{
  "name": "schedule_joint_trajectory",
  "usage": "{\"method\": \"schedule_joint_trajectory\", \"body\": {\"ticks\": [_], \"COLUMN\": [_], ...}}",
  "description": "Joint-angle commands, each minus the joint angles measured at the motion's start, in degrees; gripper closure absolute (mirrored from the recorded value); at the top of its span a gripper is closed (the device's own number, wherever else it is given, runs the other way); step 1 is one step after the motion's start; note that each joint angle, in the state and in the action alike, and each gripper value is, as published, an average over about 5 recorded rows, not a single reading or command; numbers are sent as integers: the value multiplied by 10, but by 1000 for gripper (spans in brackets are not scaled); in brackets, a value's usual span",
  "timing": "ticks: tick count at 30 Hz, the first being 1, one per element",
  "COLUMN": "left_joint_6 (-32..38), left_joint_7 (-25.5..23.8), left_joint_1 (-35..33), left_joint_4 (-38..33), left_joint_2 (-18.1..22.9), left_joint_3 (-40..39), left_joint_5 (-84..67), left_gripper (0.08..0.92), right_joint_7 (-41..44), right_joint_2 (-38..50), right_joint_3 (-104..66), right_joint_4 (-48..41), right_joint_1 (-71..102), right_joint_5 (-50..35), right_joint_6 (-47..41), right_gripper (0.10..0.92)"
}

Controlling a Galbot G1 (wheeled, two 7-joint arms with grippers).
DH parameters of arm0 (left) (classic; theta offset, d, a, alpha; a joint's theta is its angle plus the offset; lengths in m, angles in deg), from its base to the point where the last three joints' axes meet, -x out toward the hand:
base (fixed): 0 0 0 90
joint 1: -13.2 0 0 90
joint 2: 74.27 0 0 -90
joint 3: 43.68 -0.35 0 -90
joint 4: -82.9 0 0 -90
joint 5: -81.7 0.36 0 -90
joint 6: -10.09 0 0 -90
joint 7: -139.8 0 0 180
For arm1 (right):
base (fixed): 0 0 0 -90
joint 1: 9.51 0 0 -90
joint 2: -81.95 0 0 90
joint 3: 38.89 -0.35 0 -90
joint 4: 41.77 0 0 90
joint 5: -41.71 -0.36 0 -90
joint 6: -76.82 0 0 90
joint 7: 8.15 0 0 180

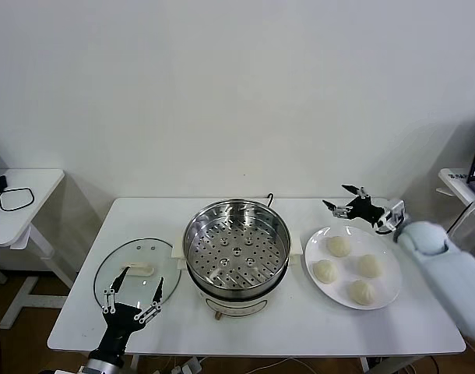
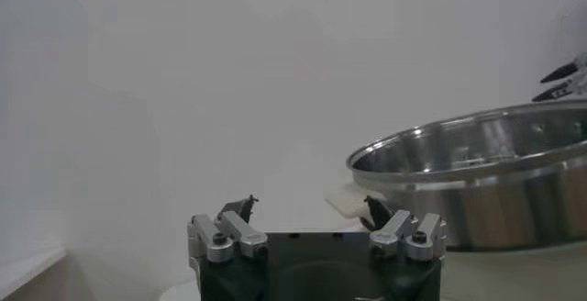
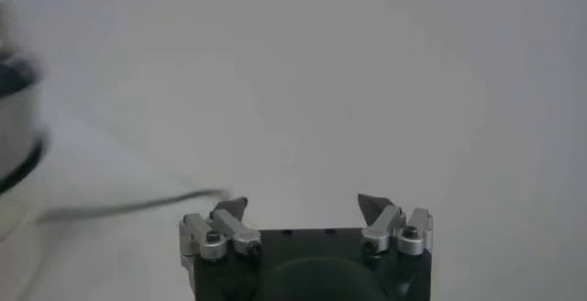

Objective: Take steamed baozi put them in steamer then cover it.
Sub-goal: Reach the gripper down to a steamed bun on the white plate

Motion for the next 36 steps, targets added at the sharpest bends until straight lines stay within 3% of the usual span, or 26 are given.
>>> {"method": "schedule_joint_trajectory", "body": {"ticks": [1,6,13,23,36], "left_joint_6": [-4,-7,-1,0,3], "left_joint_7": [1,2,3,4,5], "left_joint_1": [-1,-4,-7,-7,-6], "left_joint_4": [-4,-5,-4,-3,0], "left_joint_2": [2,6,11,11,12], "left_joint_3": [1,2,2,3,3], "left_joint_5": [0,1,1,0,0], "left_gripper": [177,177,177,177,177], "right_joint_7": [388,438,414,329,321], "right_joint_2": [-9,-58,-106,-143,-156], "right_joint_3": [145,174,188,184,173], "right_joint_4": [-172,-197,-223,-259,-271], "right_joint_1": [-216,-253,-259,-234,-214], "right_joint_5": [248,363,484,497,512], "right_joint_6": [36,63,101,109,117], "right_gripper": [203,203,203,203,203]}}
